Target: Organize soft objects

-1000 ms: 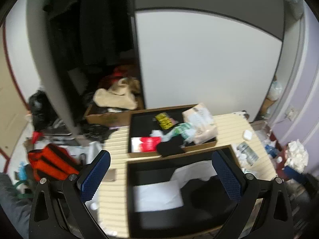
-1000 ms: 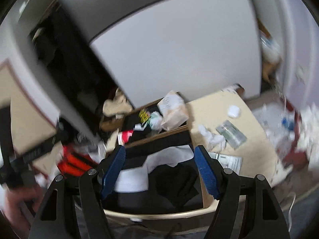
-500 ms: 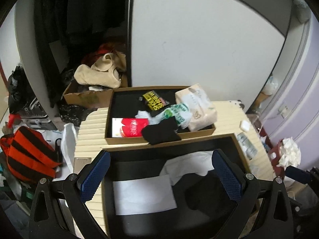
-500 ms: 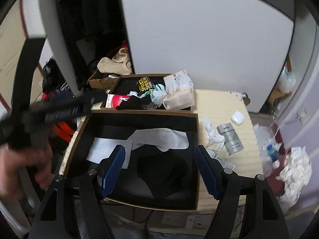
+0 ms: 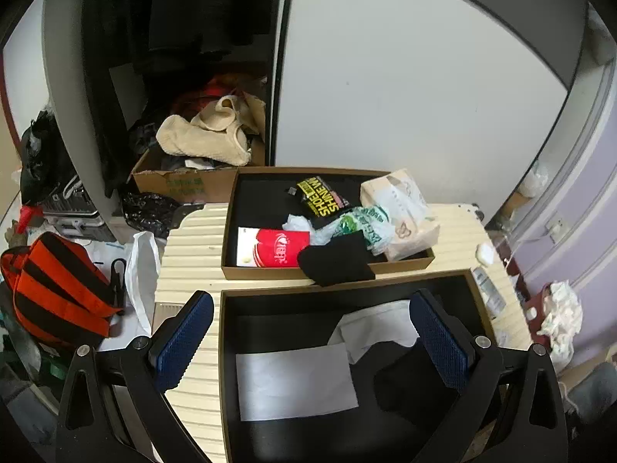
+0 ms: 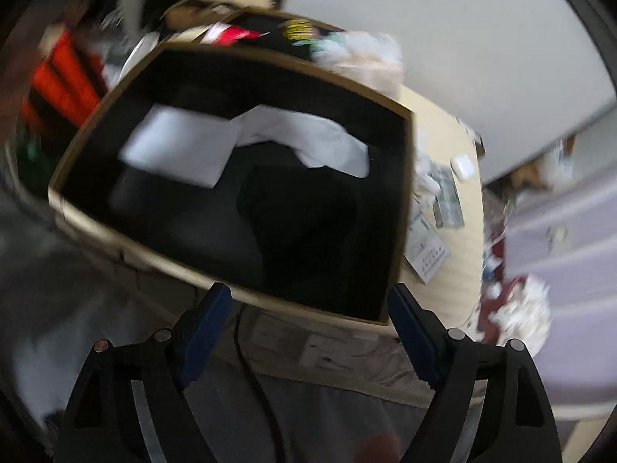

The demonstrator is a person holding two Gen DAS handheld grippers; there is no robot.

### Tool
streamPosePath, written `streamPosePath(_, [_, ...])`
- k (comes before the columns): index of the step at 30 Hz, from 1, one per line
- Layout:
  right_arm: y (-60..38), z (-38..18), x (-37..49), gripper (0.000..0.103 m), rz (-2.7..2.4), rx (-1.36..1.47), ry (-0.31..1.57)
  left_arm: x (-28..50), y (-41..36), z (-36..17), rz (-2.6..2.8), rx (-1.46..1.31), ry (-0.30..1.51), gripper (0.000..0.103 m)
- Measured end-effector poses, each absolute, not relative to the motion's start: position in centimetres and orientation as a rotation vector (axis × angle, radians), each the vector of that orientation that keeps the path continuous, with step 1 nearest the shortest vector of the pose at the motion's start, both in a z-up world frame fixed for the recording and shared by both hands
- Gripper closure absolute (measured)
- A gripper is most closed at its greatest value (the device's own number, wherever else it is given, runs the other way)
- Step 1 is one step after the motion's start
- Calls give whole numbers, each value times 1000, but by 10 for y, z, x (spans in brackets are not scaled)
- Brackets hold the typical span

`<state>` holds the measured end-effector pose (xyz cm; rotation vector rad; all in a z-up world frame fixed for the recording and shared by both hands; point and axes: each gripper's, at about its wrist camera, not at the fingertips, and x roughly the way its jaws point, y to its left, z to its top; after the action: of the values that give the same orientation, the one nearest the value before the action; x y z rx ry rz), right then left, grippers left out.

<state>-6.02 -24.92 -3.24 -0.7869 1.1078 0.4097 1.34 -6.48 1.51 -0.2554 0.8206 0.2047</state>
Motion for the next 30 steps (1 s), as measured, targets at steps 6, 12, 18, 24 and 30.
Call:
streamPosePath(6, [-241, -45, -82, 21, 345, -1005, 980, 11, -62, 20, 210, -273, 805, 2])
streamPosePath(12, [-237, -55, -85, 21, 296, -1143, 906, 10, -59, 20, 218, -272, 801, 2])
streamPosePath(18, [-241, -34, -71, 21, 282, -1031, 924, 10, -56, 20, 221, -279, 800, 2])
streamPosePath(24, [-239, -42, -70, 21, 275, -1050, 926, 11, -58, 20, 228, -254, 803, 2])
streamPosePath(30, [-237, -43, -72, 21, 284, -1069, 922, 11, -61, 19, 238, -238, 808, 2])
